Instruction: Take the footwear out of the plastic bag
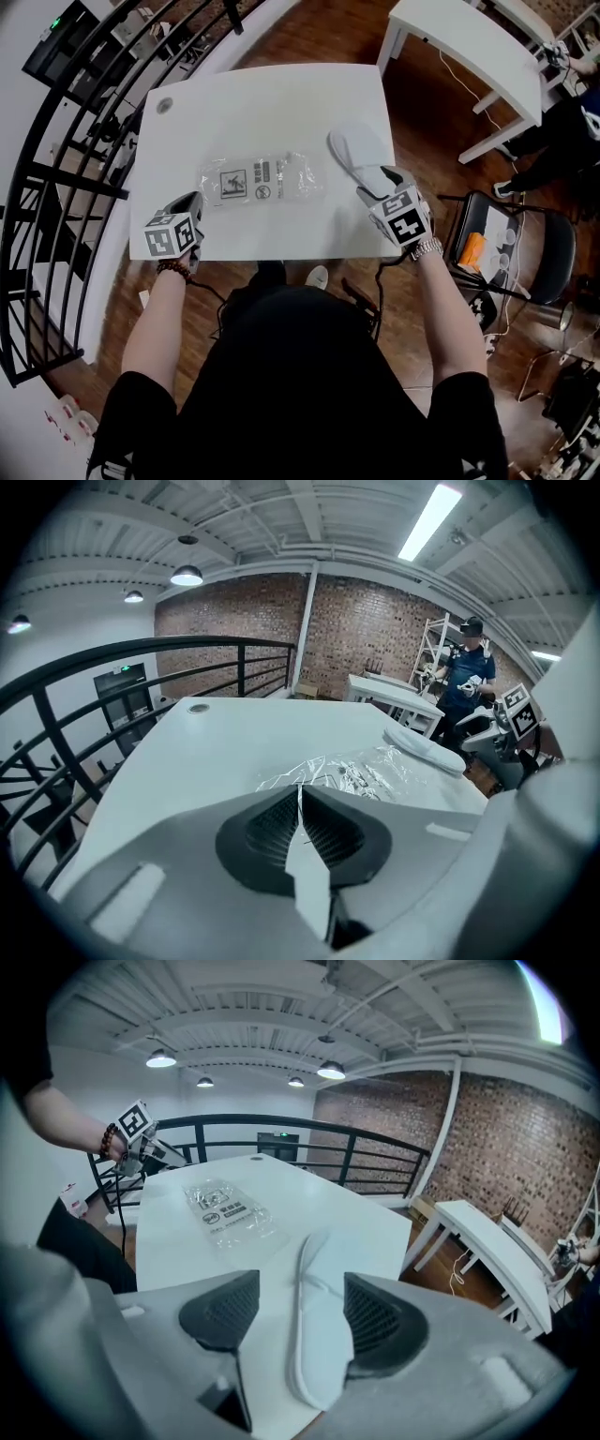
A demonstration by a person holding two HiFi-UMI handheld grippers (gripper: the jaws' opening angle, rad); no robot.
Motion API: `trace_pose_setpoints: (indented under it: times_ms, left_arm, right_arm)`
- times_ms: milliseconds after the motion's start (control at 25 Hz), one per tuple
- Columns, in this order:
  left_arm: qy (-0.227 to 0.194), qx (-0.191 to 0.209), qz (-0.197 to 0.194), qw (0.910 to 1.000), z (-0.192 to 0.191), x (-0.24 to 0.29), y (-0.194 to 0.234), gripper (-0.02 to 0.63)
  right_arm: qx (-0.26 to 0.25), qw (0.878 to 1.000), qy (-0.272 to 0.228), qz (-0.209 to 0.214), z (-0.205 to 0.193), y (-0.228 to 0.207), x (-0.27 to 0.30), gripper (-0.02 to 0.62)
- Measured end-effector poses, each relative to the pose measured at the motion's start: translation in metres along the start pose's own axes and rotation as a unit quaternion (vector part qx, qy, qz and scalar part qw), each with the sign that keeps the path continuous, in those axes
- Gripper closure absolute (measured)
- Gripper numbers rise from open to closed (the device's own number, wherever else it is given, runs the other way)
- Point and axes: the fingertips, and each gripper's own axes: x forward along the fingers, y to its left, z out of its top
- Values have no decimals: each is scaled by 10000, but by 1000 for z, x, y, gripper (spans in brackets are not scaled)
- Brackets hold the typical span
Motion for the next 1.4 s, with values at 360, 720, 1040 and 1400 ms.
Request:
trace_pose_setpoints:
  times_ms: [360, 720, 1040, 1400]
  left_arm:
    - [-441, 596, -382, 9965, 27, -24, -62, 589]
    - [-776, 1696, -1470, 9714, 51, -49, -148, 589]
    - [-987, 2407, -2224, 9396, 53, -89, -185, 589]
    - [-1304, 2624, -2662, 9183, 44, -146, -192, 589]
  right_arm:
    - [-201, 9978, -594, -213, 30, 22, -25, 567]
    - [-526, 9930, -945, -468, 78, 78, -49, 603]
    - [-506, 9880, -1241, -769, 119, 144, -75, 602]
    - [-218, 9823, -1500, -1101, 139, 210, -110, 603]
